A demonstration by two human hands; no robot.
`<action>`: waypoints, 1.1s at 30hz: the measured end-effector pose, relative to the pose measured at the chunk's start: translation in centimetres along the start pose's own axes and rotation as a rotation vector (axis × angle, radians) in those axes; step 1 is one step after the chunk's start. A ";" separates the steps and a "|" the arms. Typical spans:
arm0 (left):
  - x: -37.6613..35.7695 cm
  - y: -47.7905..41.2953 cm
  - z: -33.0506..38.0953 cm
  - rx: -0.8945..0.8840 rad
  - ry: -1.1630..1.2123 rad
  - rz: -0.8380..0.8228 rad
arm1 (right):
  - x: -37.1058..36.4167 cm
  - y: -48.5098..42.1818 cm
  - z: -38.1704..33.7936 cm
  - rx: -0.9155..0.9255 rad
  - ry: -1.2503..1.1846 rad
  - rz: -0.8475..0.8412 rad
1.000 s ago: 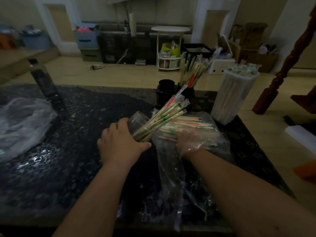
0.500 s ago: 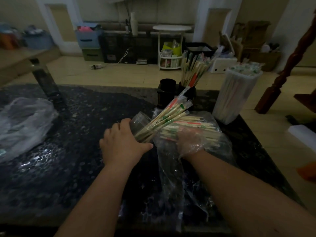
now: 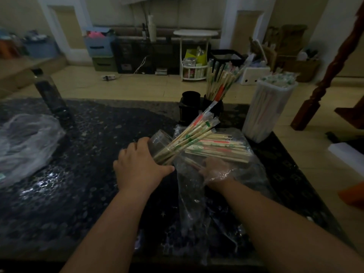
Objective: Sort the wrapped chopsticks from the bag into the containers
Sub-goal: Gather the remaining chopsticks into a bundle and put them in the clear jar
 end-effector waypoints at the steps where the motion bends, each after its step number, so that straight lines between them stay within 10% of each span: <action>1: 0.0 0.0 0.0 0.000 0.004 -0.001 | 0.4 0.8 0.1 -0.006 0.016 0.007; 33: 1.4 3.1 1.4 -0.083 -0.033 0.009 | 6.2 16.4 1.6 0.210 0.097 -0.005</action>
Point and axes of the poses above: each hand's wrist, its own y-axis away from the middle knuckle, its own x-axis out of the back of the hand, z = x × y, the point moved 9 cm from there along -y, towards the middle knuckle, and after that the axes turned 14 degrees about -x, right-handed, at the moved point
